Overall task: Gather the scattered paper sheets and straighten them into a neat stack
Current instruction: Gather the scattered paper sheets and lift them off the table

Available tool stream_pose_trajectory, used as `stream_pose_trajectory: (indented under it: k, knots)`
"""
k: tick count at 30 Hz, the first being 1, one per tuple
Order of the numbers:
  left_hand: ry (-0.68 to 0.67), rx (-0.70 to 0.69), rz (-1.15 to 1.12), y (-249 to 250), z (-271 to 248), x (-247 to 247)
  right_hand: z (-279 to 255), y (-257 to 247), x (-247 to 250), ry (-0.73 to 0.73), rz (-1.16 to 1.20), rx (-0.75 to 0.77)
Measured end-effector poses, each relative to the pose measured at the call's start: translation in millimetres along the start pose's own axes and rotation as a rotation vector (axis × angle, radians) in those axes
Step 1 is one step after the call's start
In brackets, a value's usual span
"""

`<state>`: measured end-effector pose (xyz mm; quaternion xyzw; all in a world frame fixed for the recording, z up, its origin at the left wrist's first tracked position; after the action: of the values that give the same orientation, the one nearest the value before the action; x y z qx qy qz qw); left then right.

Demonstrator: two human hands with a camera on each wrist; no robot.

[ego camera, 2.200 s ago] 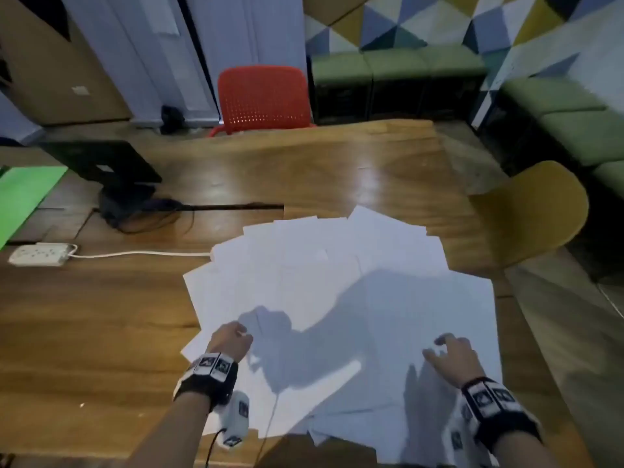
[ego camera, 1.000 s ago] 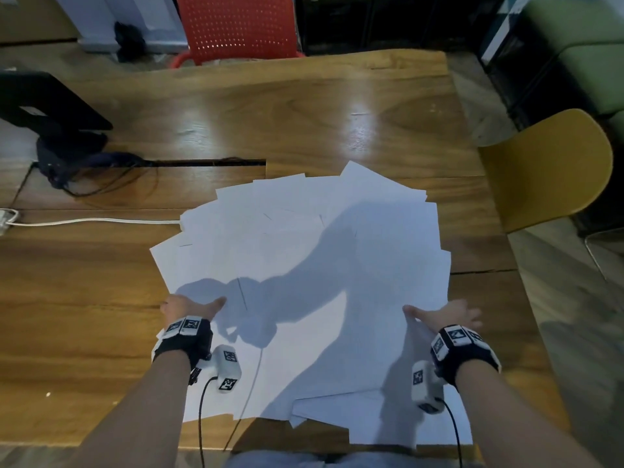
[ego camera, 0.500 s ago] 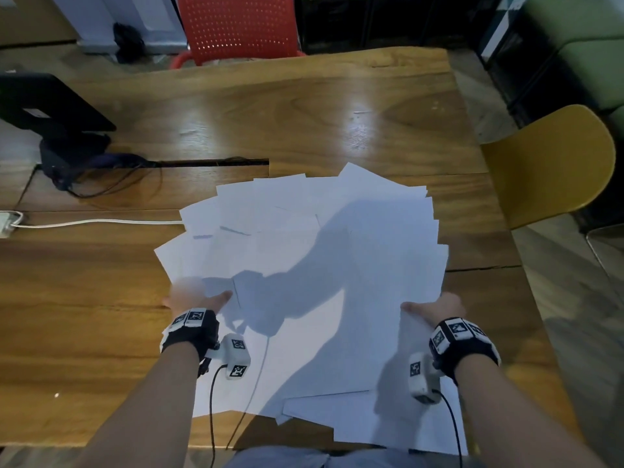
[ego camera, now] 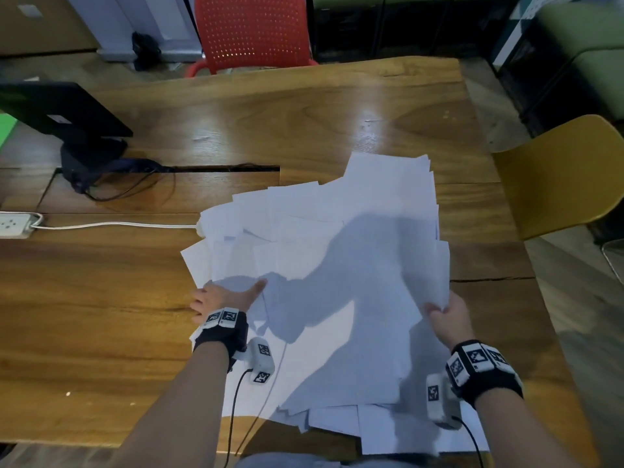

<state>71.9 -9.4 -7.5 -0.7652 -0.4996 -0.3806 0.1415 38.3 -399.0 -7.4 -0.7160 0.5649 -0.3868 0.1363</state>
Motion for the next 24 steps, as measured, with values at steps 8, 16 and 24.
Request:
stream_pose_trajectory:
  k: [8, 16, 24]
  knots:
    - [-0.133, 0.096, -0.045, -11, 41, -44, -9, -4, 0, 0.048, -0.016, 0.092]
    - [-0.062, 0.049, 0.093, 3, -19, -12, -4, 16, 6, 0.044, 0.001, -0.021]
    - [-0.149, -0.157, -0.276, -1, -3, -2, 0, 16, 18, 0.093, 0.016, -0.047]
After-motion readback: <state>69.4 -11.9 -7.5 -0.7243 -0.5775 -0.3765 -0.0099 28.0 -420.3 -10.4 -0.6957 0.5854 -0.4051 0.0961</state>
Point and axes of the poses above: each hand's wrist, its own z-axis towards the middle knuckle, its own x-axis out of the back of the hand, y = z × x, the point moved 2 cm from there along z, towards the middle knuckle, and after that the axes turned 11 degrees about -y, right-handed, at the moved point
